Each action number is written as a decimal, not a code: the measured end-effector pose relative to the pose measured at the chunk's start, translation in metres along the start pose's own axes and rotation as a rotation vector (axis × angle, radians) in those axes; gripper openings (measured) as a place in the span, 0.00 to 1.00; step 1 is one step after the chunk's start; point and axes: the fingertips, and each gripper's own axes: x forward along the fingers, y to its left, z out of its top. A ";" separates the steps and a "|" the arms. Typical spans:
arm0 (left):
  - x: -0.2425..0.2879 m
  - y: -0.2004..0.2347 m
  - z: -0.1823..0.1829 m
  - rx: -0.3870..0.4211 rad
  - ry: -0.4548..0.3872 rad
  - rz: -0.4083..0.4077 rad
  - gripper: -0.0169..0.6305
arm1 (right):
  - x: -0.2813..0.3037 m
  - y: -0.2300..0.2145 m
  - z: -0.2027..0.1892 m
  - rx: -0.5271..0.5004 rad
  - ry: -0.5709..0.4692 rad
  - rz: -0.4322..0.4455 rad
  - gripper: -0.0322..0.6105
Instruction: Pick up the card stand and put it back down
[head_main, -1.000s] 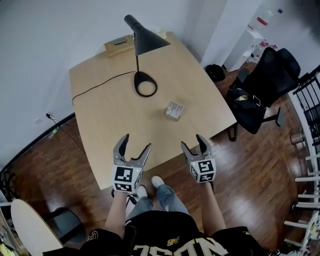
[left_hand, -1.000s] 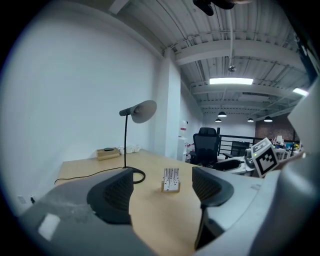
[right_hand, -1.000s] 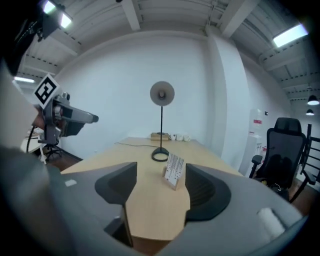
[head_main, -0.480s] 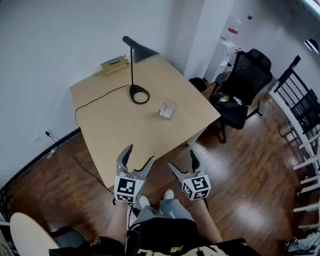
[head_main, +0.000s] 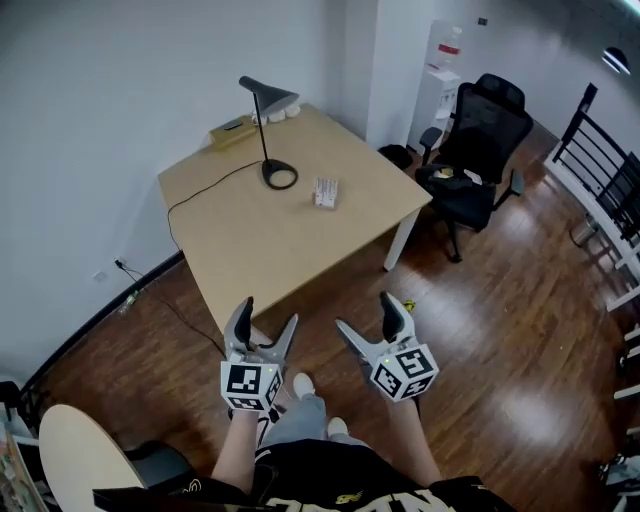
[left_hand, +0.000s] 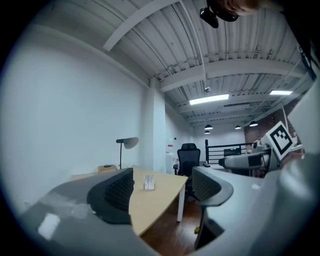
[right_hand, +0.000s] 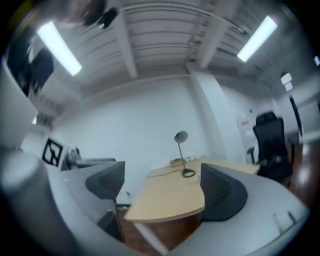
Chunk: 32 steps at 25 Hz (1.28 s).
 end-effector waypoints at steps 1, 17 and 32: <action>-0.008 -0.011 -0.002 -0.004 0.015 -0.016 0.60 | -0.011 0.012 -0.004 0.116 0.001 0.031 0.78; -0.093 0.008 0.028 0.067 -0.064 0.060 0.55 | -0.084 0.057 0.036 -0.304 -0.058 -0.378 0.72; -0.117 0.040 0.039 0.062 -0.089 0.023 0.52 | -0.049 0.100 0.029 -0.360 -0.009 -0.405 0.67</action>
